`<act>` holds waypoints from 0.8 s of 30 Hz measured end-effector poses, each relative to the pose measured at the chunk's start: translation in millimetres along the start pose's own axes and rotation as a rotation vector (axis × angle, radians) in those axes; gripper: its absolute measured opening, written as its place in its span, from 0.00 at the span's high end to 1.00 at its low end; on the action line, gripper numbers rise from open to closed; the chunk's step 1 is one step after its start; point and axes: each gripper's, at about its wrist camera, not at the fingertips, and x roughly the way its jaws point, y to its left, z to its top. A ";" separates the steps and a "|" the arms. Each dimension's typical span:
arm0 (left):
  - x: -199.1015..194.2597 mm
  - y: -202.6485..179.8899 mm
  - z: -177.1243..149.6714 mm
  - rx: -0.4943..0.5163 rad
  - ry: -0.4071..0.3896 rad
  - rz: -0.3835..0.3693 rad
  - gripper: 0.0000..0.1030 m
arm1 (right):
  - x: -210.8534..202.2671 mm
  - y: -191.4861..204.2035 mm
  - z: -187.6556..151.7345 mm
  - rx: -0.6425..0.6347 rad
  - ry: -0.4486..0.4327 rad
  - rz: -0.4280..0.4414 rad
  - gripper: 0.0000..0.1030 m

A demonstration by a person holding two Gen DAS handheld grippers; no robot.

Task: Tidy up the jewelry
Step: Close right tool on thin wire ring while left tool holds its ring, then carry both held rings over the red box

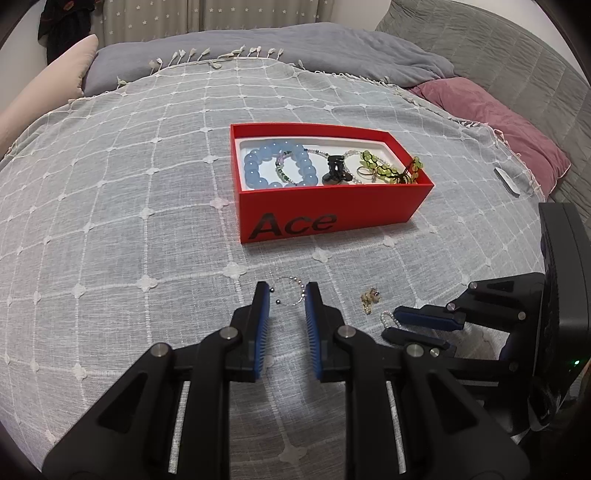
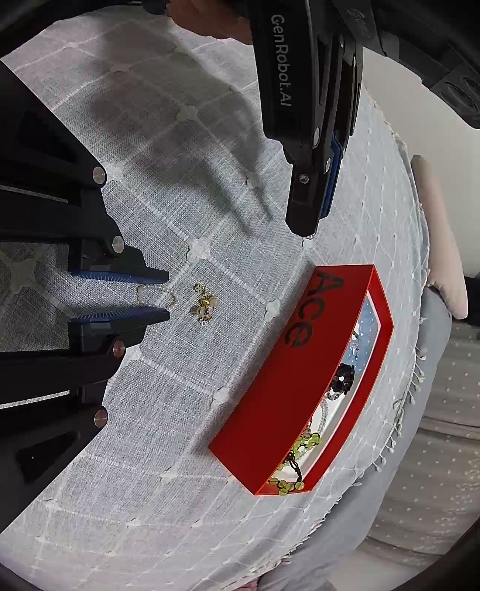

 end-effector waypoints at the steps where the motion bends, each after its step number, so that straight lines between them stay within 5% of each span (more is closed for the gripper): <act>1: -0.2 0.0 -0.1 -0.001 -0.001 0.001 0.79 | 0.5 0.5 -0.5 -0.002 -0.003 -0.002 0.86; 10: -0.6 0.3 0.2 -0.003 -0.001 0.004 0.79 | 3.1 1.0 -1.4 0.015 -0.023 0.004 0.86; 13: -0.7 0.8 0.5 -0.006 -0.003 0.004 0.79 | 0.9 0.9 1.6 0.011 -0.002 0.027 0.95; 24: -6.1 1.1 2.8 -0.013 -0.020 -0.006 0.79 | -29.2 -34.3 4.0 0.154 -0.049 0.097 0.96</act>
